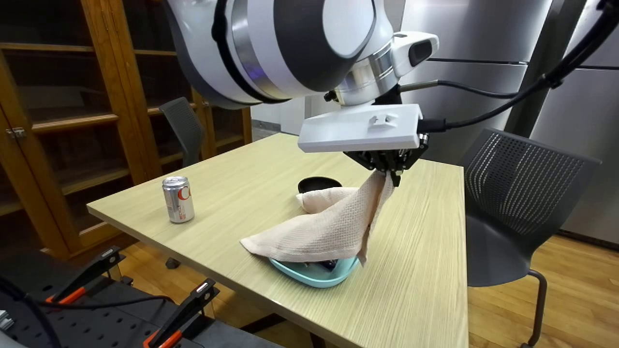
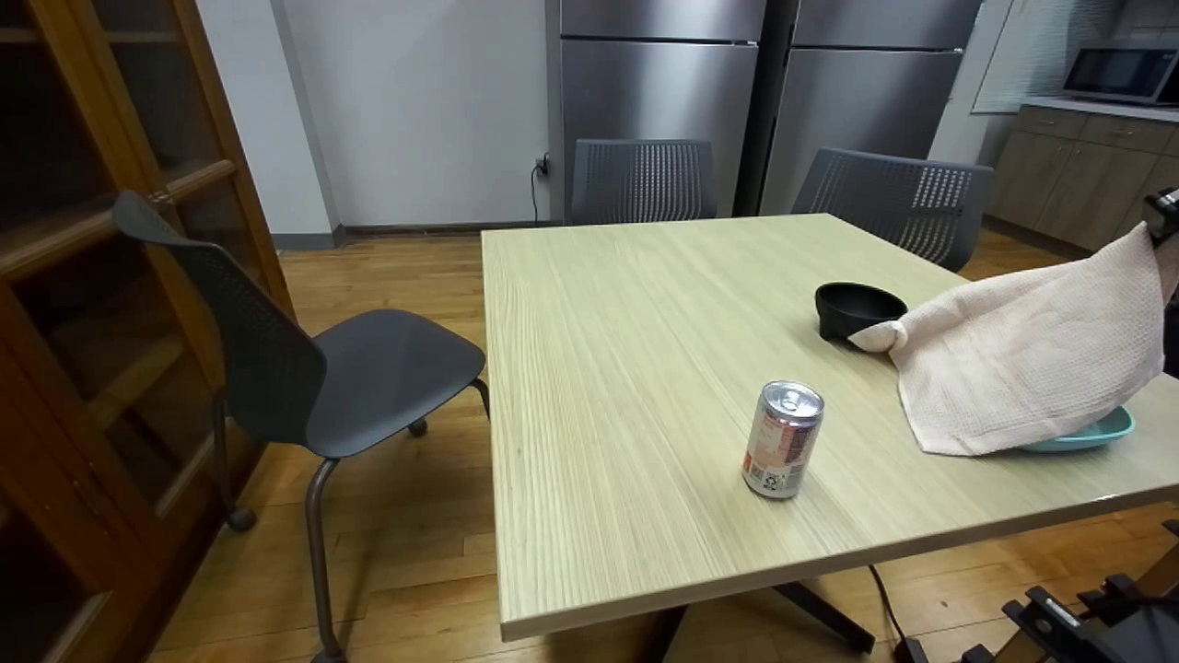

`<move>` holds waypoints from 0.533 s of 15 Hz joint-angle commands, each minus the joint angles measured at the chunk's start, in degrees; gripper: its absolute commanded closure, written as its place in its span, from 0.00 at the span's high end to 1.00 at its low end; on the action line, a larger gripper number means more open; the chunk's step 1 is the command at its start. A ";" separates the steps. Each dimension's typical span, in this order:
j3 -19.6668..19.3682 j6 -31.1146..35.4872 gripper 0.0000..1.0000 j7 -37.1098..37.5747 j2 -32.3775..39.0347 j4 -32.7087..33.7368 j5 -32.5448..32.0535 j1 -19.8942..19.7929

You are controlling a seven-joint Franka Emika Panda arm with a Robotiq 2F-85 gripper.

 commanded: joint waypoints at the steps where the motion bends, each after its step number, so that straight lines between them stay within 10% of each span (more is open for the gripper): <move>1: -2.76 -3.21 0.01 -3.54 3.13 3.83 6.16 5.06; 8: -12.62 -1.55 0.01 -2.29 8.85 5.52 4.62 16.06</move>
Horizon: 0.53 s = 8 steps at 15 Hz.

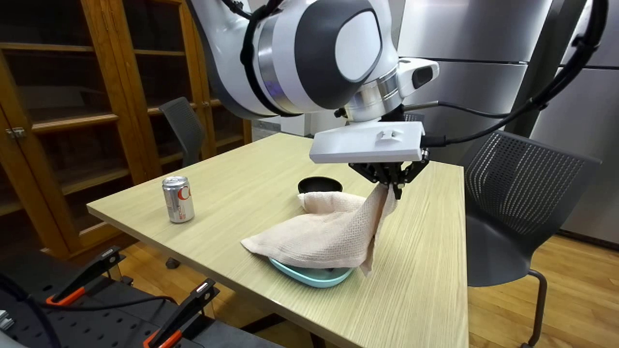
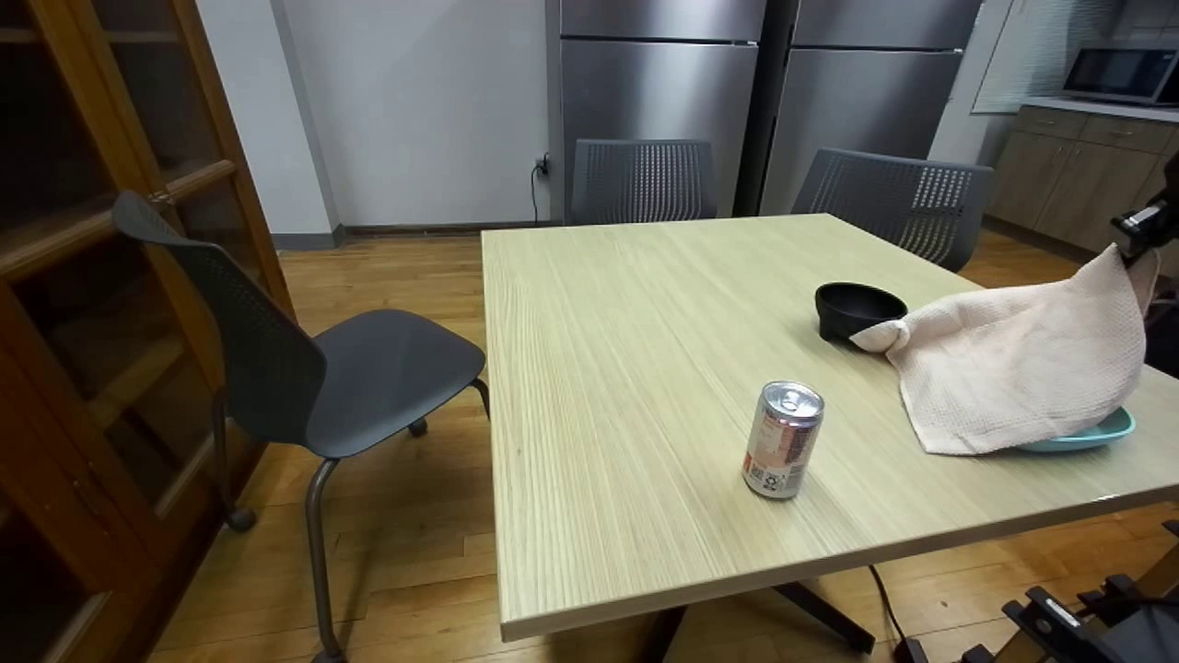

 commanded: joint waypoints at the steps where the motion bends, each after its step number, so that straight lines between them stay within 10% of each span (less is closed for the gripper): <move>1: -6.19 0.97 0.01 0.17 2.48 0.46 -0.95 6.92; 8: -17.12 4.54 0.01 -0.48 4.07 -2.17 0.09 18.66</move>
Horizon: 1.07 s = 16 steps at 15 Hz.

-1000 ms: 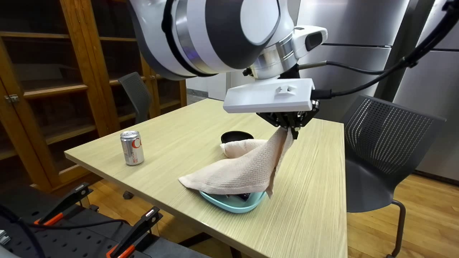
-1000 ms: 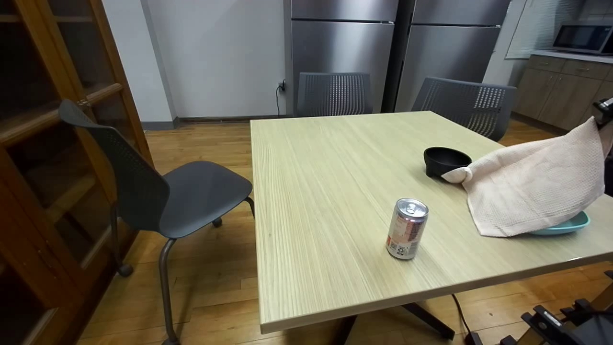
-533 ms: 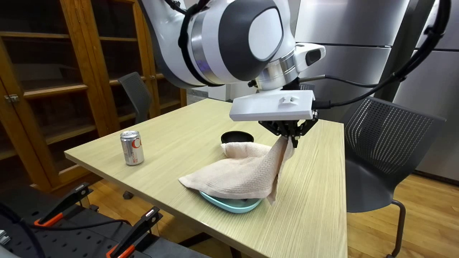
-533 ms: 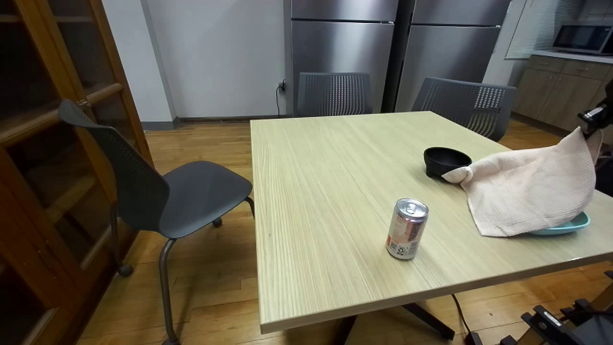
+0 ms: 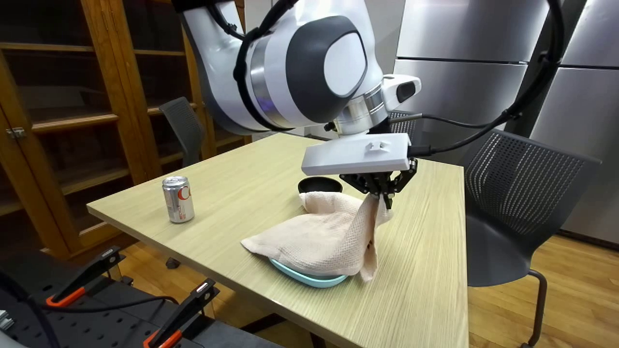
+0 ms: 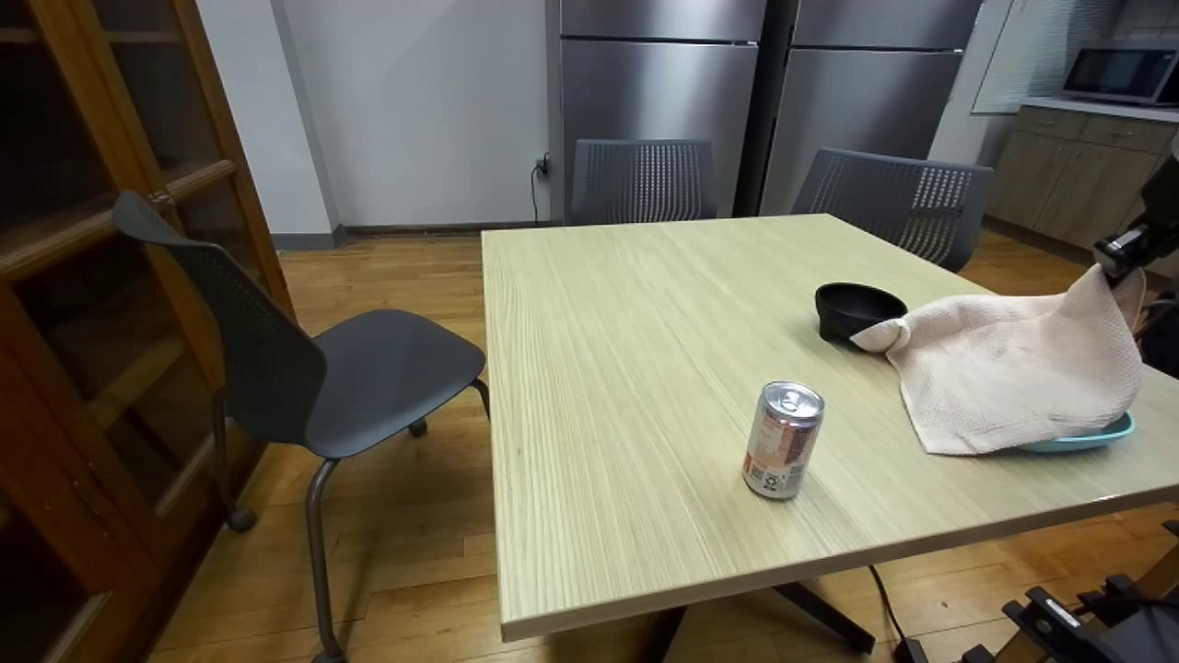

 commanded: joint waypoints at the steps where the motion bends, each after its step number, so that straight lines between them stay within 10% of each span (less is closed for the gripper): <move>1: -5.89 2.78 0.01 -0.53 0.44 -1.72 0.31 5.63; 3: -8.17 3.58 0.01 -0.76 0.46 -2.63 0.34 7.70; 4: -9.45 4.06 0.27 -0.77 0.52 -3.12 0.51 8.97; 16: -16.16 6.84 1.00 0.17 -5.15 -7.71 -0.05 17.59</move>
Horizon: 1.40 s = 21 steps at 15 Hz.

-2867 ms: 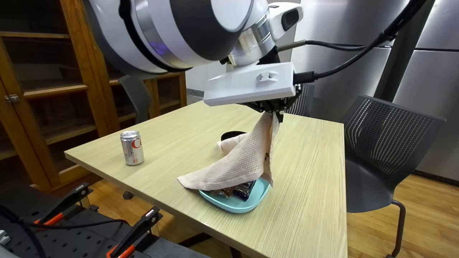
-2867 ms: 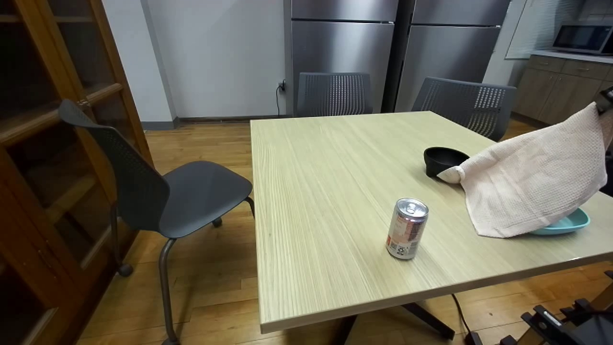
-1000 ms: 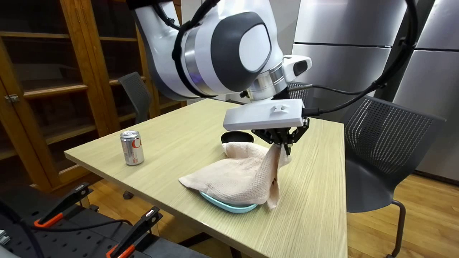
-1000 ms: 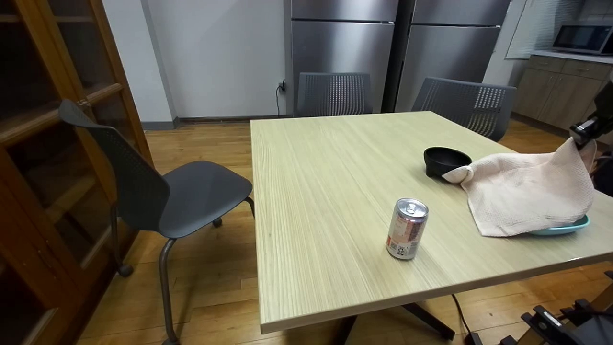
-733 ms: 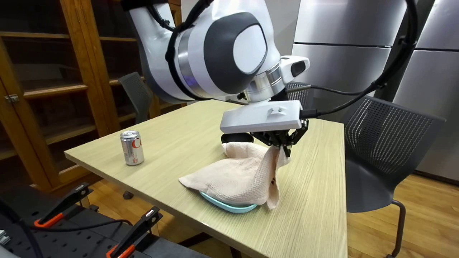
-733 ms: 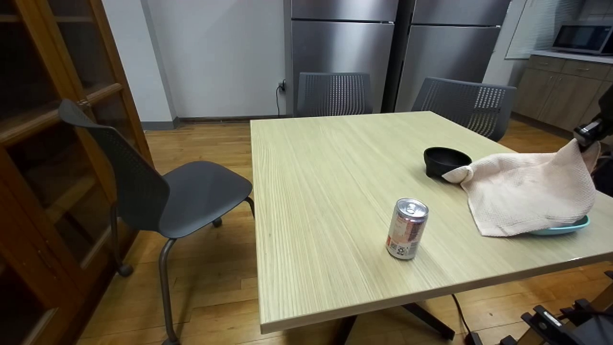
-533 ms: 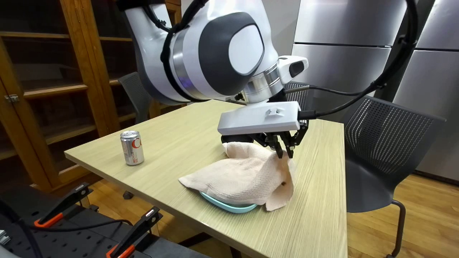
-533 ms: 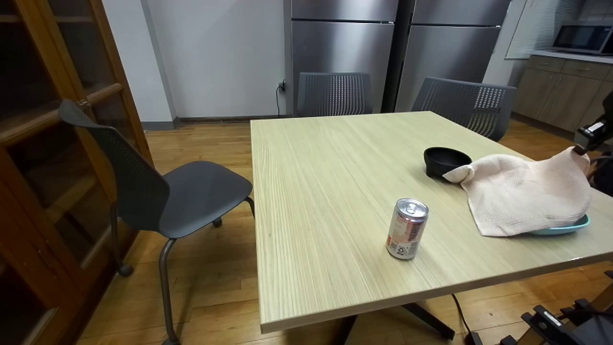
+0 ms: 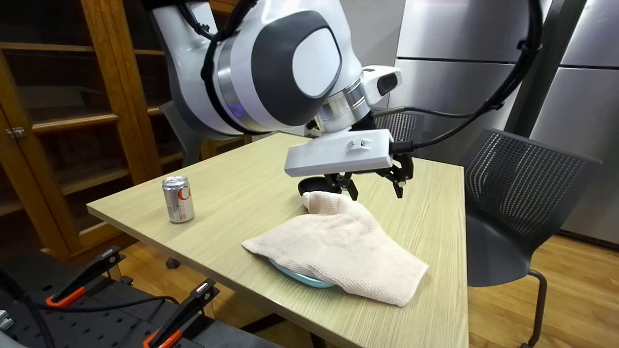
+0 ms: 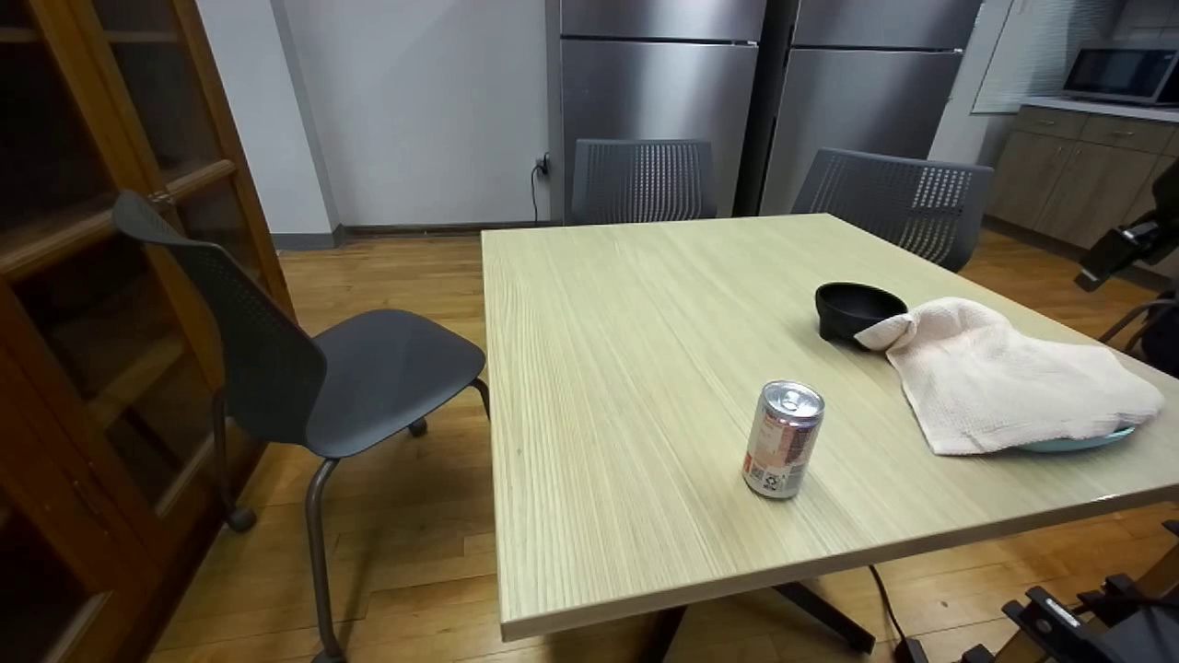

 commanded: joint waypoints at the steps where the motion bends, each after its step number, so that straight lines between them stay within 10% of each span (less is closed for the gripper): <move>1: 0.27 -0.94 1.00 0.47 -5.83 -2.83 -0.56 0.76; 11: 4.07 -15.08 1.00 2.39 -19.74 -5.27 -4.33 0.68; 21: -7.24 -30.64 1.00 -10.82 -29.23 -5.09 9.88 16.12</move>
